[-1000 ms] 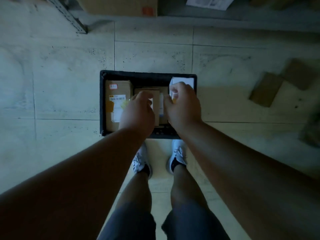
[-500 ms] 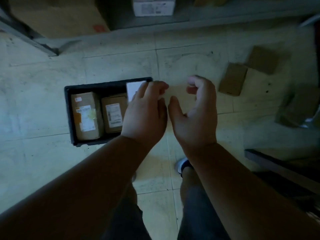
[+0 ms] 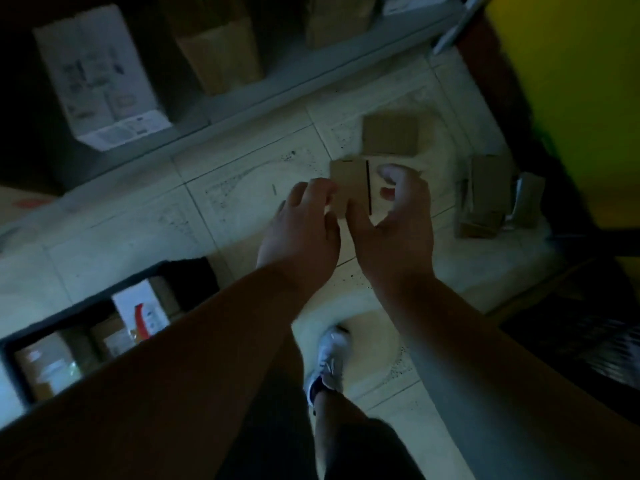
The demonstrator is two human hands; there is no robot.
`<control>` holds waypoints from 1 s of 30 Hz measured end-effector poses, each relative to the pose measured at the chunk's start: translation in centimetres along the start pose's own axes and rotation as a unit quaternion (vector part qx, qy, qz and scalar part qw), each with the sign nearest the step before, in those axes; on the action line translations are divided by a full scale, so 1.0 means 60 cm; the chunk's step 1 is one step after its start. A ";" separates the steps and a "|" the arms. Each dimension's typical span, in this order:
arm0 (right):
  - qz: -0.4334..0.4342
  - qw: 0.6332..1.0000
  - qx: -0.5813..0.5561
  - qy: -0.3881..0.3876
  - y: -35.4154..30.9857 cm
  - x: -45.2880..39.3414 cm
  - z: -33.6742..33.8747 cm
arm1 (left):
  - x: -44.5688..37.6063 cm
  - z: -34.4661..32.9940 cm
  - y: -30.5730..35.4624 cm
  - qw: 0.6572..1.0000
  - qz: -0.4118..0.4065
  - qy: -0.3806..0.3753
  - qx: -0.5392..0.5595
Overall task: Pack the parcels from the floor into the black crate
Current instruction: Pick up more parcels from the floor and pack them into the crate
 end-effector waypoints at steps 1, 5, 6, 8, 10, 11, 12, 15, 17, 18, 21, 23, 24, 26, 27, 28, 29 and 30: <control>-0.014 1.000 0.013 0.006 0.017 -0.014 -0.004 | -0.025 -0.022 0.002 1.000 0.003 -0.014 -0.006; -0.054 0.998 0.004 0.034 0.084 -0.091 -0.028 | -0.127 -0.110 0.010 0.996 -0.001 -0.090 -0.016; -0.076 0.997 0.011 0.029 0.112 -0.105 -0.046 | -0.150 -0.132 0.004 0.994 -0.007 -0.101 -0.030; -0.082 0.996 0.018 0.041 0.158 -0.135 -0.082 | -0.189 -0.170 -0.015 0.994 -0.009 -0.101 -0.041; -0.095 0.995 0.028 0.025 0.208 -0.173 -0.130 | -0.232 -0.208 -0.042 0.995 0.006 -0.090 -0.036; -0.120 0.992 0.033 0.010 0.239 -0.181 -0.158 | -0.244 -0.232 -0.064 0.994 0.020 -0.095 -0.046; -0.138 0.990 0.039 -0.004 0.270 -0.188 -0.183 | -0.255 -0.262 -0.089 0.991 0.038 -0.107 -0.070; -0.133 0.984 0.083 -0.086 0.376 -0.229 -0.274 | -0.306 -0.367 -0.193 0.980 0.118 -0.135 -0.090; -0.134 0.971 0.116 -0.159 0.461 -0.249 -0.329 | -0.316 -0.451 -0.266 0.959 0.221 -0.169 -0.058; -0.135 0.965 0.123 -0.186 0.501 -0.260 -0.353 | -0.320 -0.489 -0.290 0.949 0.242 -0.192 -0.059; -0.164 0.950 0.147 -0.220 0.612 -0.292 -0.413 | -0.327 -0.581 -0.381 0.921 0.307 -0.220 -0.092; -0.222 0.935 0.147 -0.233 0.672 -0.313 -0.455 | -0.338 -0.629 -0.436 0.922 0.316 -0.199 -0.100; -0.249 0.926 0.149 -0.243 0.697 -0.321 -0.476 | -0.339 -0.654 -0.461 0.919 0.320 -0.197 -0.119; -0.284 0.907 0.163 -0.265 0.736 -0.336 -0.518 | -0.346 -0.697 -0.492 0.907 0.344 -0.207 -0.126; -0.294 0.899 0.170 -0.277 0.747 -0.342 -0.536 | -0.349 -0.712 -0.498 0.904 0.354 -0.205 -0.121; -0.307 0.890 0.172 -0.290 0.753 -0.346 -0.552 | -0.352 -0.724 -0.503 0.904 0.360 -0.198 -0.115; -0.319 0.881 0.173 -0.302 0.755 -0.349 -0.562 | -0.355 -0.732 -0.503 0.903 0.369 -0.190 -0.110; -0.325 0.876 0.176 -0.309 0.753 -0.353 -0.567 | -0.358 -0.732 -0.498 0.902 0.380 -0.174 -0.102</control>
Point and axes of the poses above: each hand's wrist, its own x-axis away from the middle knuckle, its own z-axis out of the back of the hand, y = z × x, the point moved 4 cm from there along -x, towards the middle knuckle, and after that the axes turned 8 degrees about y, right-handed, at the moved point
